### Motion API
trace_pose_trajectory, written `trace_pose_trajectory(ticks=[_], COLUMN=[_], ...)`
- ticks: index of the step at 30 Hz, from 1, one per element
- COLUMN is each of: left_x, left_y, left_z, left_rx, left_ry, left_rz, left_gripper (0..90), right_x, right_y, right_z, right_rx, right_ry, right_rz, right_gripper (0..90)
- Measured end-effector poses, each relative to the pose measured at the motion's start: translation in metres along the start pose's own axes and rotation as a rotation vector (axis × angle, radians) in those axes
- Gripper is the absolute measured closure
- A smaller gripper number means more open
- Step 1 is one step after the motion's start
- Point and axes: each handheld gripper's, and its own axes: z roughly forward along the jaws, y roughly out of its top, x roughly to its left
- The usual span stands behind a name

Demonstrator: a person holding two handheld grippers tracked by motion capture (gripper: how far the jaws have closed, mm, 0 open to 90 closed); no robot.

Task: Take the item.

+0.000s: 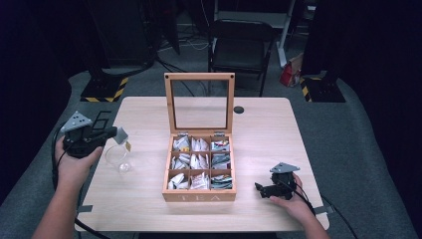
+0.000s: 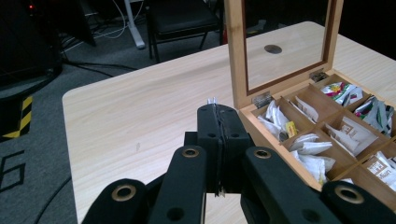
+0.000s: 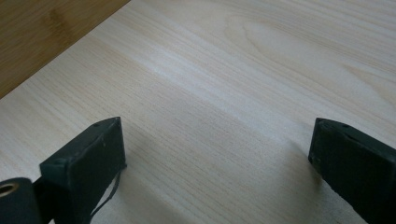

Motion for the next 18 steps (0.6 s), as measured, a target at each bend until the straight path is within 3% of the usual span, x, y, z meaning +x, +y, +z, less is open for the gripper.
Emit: trace_pose_trajectory(ticks=[18], left_x=[0.018], left_y=[-0.011], left_z=[-0.008], left_rx=[0.016], left_ry=[0.042], left_rz=[-0.036], left_gripper=[89.1], right_x=[0.000], right_y=[0.000], right_z=[0.000], right_rx=[0.000], right_ry=[0.000], right_rz=[0.000], right_gripper=[3.0])
